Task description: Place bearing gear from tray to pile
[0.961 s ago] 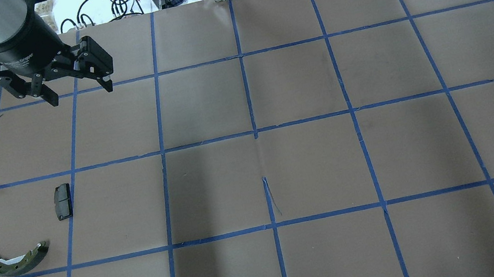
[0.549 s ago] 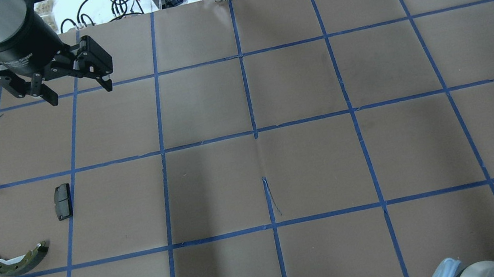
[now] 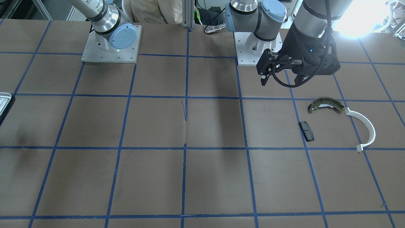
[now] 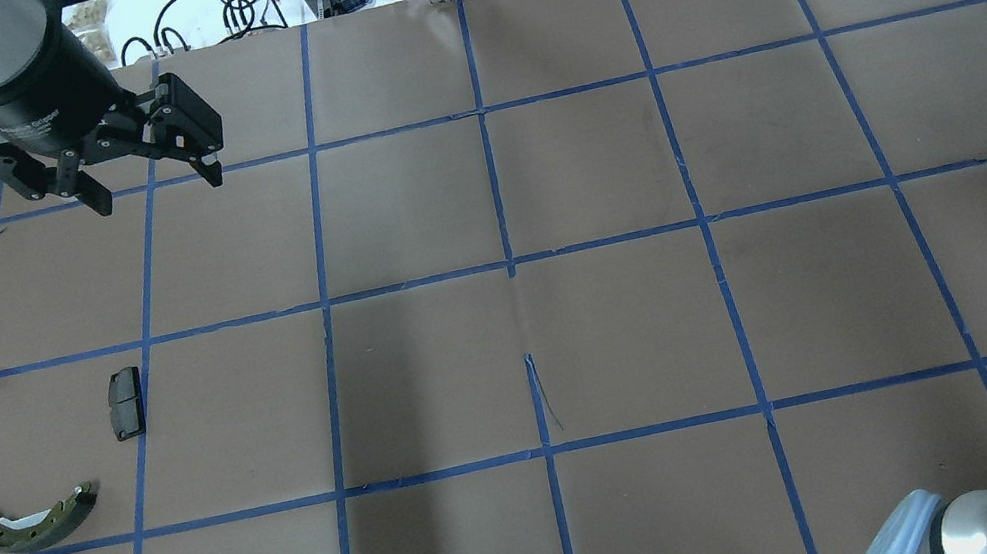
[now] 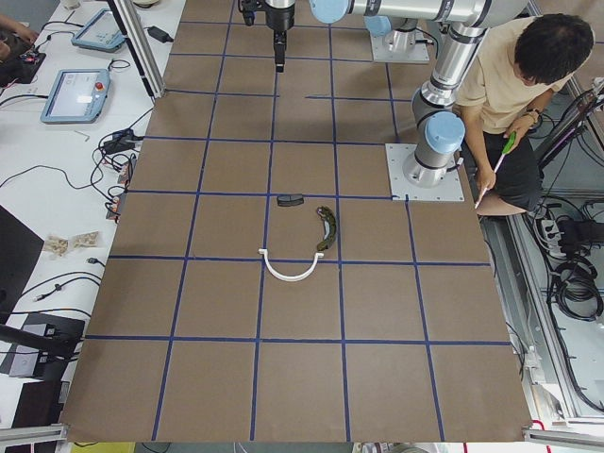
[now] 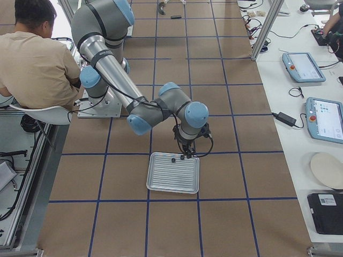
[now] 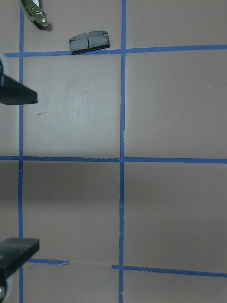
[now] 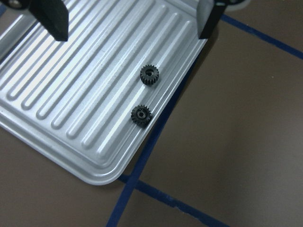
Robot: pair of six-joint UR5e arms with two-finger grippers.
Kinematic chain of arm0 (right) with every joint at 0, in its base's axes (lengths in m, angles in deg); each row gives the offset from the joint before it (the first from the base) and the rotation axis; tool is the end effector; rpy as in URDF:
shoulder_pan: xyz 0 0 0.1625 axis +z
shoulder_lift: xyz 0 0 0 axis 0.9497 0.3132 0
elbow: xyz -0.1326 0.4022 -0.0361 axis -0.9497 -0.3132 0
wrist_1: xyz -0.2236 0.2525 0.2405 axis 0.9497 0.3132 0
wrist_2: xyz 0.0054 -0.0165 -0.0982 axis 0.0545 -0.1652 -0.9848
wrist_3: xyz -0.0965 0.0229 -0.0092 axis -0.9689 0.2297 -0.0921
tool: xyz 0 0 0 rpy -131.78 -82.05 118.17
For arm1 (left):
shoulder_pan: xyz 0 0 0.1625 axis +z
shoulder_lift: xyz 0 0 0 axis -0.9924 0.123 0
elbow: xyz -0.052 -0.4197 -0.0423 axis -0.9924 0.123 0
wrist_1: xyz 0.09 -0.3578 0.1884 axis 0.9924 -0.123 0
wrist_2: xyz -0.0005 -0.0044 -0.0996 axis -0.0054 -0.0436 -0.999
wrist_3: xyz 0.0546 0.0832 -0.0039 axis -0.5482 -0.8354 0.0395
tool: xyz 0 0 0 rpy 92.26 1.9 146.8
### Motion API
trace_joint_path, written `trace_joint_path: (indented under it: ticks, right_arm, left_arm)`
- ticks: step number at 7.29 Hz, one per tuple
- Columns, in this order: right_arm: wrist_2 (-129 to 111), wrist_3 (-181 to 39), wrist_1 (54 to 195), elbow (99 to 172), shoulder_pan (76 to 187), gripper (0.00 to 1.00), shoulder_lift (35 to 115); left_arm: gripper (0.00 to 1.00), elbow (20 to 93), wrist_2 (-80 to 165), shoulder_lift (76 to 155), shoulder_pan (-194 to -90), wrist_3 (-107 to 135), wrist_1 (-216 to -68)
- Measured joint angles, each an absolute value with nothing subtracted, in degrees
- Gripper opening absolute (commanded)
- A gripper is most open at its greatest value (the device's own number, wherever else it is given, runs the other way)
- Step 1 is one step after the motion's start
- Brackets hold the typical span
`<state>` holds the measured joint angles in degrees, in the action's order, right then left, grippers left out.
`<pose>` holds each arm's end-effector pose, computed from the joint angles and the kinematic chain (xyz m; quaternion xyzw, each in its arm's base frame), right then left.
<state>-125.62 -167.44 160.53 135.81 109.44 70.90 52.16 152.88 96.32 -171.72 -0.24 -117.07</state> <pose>-0.4080 -0.4757 0.2655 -0.2403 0.9694 0.0445 0.0223 -0.1244 -0.5020 0.5105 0.0153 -0.9997 0.0169 0.0080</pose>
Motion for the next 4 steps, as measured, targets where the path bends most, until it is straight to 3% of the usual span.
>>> trace_joint_path:
  ticks: [2,4]
  right_arm:
    - [-125.2,-169.4,170.3,142.9,107.9,0.89,69.9]
    - [-123.8,-169.4,175.1,145.5,106.8,0.89,68.5]
  left_arm:
    - [1.00,52.9,152.8,95.9,-171.7,-0.1,-117.1]
    - [1.00,53.3,152.6,95.6,-171.7,-0.1,-117.0]
